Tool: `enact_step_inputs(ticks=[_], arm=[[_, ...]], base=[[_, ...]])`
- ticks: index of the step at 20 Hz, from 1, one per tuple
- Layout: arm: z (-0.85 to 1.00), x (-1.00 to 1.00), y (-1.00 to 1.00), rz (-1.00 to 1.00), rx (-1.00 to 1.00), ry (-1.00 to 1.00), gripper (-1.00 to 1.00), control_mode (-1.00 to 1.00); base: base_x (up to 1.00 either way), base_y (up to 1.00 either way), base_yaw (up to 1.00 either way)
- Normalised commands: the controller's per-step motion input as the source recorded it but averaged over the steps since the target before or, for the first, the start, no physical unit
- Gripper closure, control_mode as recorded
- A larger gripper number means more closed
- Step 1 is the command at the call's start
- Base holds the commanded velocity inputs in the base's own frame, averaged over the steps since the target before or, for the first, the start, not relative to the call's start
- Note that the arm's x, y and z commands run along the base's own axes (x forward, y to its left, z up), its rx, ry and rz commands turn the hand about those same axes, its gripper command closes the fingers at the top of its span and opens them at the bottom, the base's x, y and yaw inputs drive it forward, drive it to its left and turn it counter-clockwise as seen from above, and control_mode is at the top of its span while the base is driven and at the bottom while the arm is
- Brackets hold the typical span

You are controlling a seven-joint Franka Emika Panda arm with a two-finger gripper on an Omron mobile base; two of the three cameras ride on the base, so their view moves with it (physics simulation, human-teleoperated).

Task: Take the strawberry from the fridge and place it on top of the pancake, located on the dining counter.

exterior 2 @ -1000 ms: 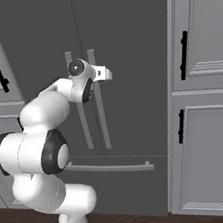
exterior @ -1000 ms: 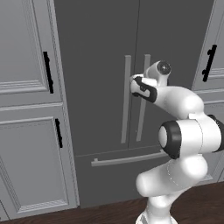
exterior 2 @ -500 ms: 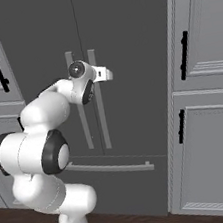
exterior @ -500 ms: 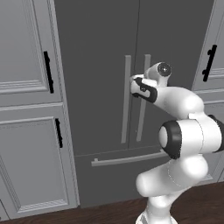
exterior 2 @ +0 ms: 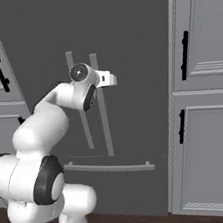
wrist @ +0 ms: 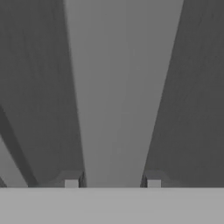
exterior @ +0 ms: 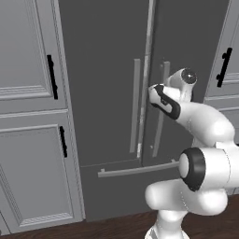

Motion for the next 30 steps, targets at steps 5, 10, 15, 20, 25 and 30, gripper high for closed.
enact_step_inputs(ticks=[5,10,15,20,25,30], arm=[[-0.01,-0.88,-0.75,0.02,0.0,0.03,1.0,-1.0],[0.0,-0.89,-0.86,0.03,0.0,0.02,1.0,-1.0],[-0.01,-0.65,-0.98,0.0,0.0,0.04,1.0,-1.0],[-0.01,-0.4,-1.0,0.0,0.0,0.05,1.0,-1.0],[0.0,-0.05,-0.72,-0.02,0.01,0.03,1.0,-1.0],[0.01,-0.69,0.13,-0.01,0.0,0.0,-1.0,-1.0]], base=[[0.0,0.0,0.0],[0.0,0.0,0.0],[0.0,0.0,0.0],[0.0,0.0,0.0],[0.0,0.0,0.0],[0.0,0.0,0.0]])
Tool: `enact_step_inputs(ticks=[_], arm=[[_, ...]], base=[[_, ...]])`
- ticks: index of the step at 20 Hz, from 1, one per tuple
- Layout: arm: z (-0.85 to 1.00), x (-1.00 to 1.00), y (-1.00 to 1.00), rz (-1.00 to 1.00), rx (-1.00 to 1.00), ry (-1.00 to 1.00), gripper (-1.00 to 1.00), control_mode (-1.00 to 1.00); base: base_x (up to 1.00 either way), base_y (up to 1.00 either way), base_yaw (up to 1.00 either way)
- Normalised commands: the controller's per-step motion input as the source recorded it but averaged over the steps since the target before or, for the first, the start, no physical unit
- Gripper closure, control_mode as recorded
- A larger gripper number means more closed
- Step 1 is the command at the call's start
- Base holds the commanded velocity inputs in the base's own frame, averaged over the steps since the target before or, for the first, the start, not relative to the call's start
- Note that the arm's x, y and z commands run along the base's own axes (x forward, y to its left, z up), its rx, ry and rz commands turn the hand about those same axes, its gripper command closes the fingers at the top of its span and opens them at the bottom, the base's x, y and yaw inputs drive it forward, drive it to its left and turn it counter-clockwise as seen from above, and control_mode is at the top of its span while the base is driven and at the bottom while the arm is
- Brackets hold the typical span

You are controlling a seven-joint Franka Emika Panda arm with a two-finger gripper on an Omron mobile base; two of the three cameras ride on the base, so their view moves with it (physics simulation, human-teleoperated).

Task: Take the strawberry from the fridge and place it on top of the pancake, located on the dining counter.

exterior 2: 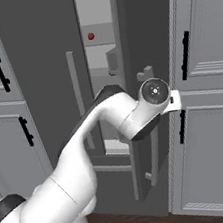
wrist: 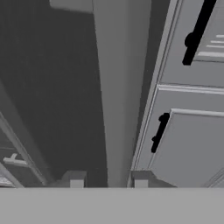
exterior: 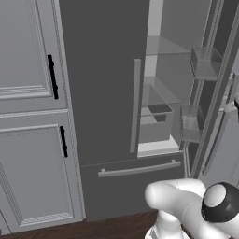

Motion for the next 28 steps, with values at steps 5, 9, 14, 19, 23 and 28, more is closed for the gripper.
enact_step_inputs(ticks=[5,9,14,19,23,28], arm=[[0.15,-1.0,0.53,0.0,-0.04,-0.07,-1.0,-1.0],[0.41,-0.76,0.96,0.02,-0.3,0.06,-1.0,-1.0],[0.12,-0.15,1.0,0.05,-0.6,0.26,-1.0,-1.0],[-0.02,0.37,0.81,0.15,-0.59,0.44,-1.0,-1.0],[-0.16,0.39,0.19,0.12,-0.3,0.25,-1.0,-1.0],[-0.44,0.62,-0.06,0.02,-0.07,0.11,-1.0,-1.0]], base=[[0.0,0.0,0.0],[0.0,0.0,0.0],[0.0,0.0,0.0],[0.0,0.0,0.0],[0.0,0.0,0.0],[0.0,0.0,0.0]])
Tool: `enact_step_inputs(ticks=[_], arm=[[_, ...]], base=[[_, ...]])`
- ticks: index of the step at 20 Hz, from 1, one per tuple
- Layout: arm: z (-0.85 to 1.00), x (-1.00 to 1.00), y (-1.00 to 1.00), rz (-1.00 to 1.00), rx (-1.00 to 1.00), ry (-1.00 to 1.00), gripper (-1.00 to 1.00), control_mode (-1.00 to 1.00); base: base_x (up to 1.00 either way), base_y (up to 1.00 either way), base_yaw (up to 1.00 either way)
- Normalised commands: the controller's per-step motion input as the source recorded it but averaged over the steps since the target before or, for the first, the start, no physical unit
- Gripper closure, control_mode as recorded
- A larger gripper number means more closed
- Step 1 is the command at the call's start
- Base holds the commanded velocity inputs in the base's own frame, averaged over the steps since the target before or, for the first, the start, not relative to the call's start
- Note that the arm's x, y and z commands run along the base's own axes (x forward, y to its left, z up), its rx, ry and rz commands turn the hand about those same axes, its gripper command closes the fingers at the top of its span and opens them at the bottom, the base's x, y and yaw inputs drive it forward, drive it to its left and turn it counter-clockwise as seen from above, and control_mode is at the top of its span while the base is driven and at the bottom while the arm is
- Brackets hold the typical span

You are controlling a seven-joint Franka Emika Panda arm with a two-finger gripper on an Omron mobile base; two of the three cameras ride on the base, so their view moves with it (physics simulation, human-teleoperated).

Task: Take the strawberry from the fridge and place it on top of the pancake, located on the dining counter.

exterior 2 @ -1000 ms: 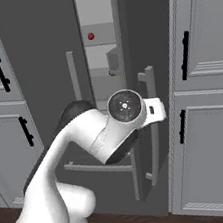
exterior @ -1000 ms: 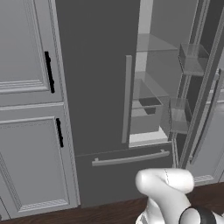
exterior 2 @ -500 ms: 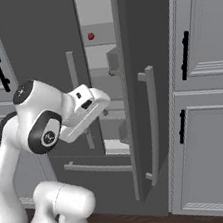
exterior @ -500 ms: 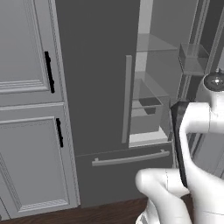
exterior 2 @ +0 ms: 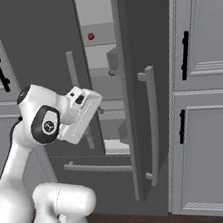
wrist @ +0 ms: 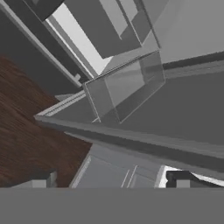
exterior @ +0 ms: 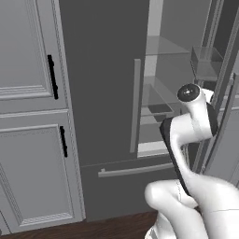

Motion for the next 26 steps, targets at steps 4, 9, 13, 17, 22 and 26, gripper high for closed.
enact_step_inputs(ticks=[4,9,13,17,22,26], arm=[[-0.08,0.92,-0.26,0.09,-0.14,0.23,-1.0,-1.0],[0.0,0.56,-0.52,0.07,-0.09,0.15,-1.0,-1.0],[-0.12,0.25,-0.47,0.01,-0.13,0.23,-1.0,-1.0],[-0.23,0.05,-0.47,0.0,-0.16,0.27,-1.0,-1.0],[-0.22,0.0,-0.54,0.0,-0.18,0.22,-1.0,-1.0],[-0.18,-0.13,-0.65,0.0,-0.14,0.16,-1.0,-1.0]], base=[[0.0,0.0,0.0],[0.0,0.0,0.0],[0.0,0.0,0.0],[0.0,0.0,0.0],[0.0,0.0,0.0],[0.0,0.0,0.0]])
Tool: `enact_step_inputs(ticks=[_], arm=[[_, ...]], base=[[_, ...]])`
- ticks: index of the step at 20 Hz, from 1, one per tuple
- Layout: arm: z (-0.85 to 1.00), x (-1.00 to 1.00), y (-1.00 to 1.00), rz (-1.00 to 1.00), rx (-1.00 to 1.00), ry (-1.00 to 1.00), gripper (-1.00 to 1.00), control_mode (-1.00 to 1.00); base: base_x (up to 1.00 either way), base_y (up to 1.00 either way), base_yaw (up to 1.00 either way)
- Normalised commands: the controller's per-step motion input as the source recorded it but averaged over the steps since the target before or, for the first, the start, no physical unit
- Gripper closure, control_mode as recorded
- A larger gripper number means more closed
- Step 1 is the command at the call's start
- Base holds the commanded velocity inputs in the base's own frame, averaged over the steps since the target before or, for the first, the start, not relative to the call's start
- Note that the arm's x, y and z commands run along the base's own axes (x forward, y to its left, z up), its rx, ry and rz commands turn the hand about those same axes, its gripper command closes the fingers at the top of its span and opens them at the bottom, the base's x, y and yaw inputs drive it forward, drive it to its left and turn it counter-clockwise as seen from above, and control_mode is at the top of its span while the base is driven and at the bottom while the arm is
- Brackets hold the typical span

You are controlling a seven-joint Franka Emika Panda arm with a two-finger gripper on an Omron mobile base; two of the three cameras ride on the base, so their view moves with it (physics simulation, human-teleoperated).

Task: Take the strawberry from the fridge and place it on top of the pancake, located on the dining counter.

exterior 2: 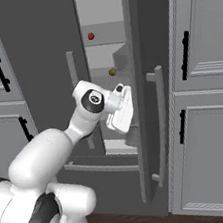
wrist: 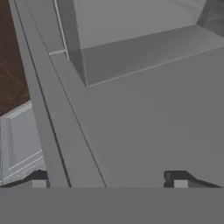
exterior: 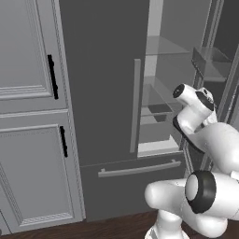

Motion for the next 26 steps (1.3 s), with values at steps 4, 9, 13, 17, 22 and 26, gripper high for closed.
enact_step_inputs(ticks=[4,9,13,17,22,26], arm=[[-0.18,-0.21,-0.75,0.0,-0.11,0.16,-1.0,-1.0],[-0.09,-0.09,-0.69,0.0,-0.05,0.08,-1.0,-1.0],[0.0,-0.37,-0.06,0.08,0.0,0.0,-1.0,-1.0],[0.0,-0.44,0.19,0.11,0.0,-0.01,-1.0,-1.0],[0.0,-0.1,0.98,0.0,0.08,-0.09,-1.0,-1.0],[0.0,0.0,1.0,0.0,0.07,-0.05,-1.0,-1.0]], base=[[0.0,0.0,0.0],[0.0,0.0,0.0],[0.0,0.0,0.0],[0.0,0.0,0.0],[0.0,0.0,0.0],[0.0,0.0,0.0]])
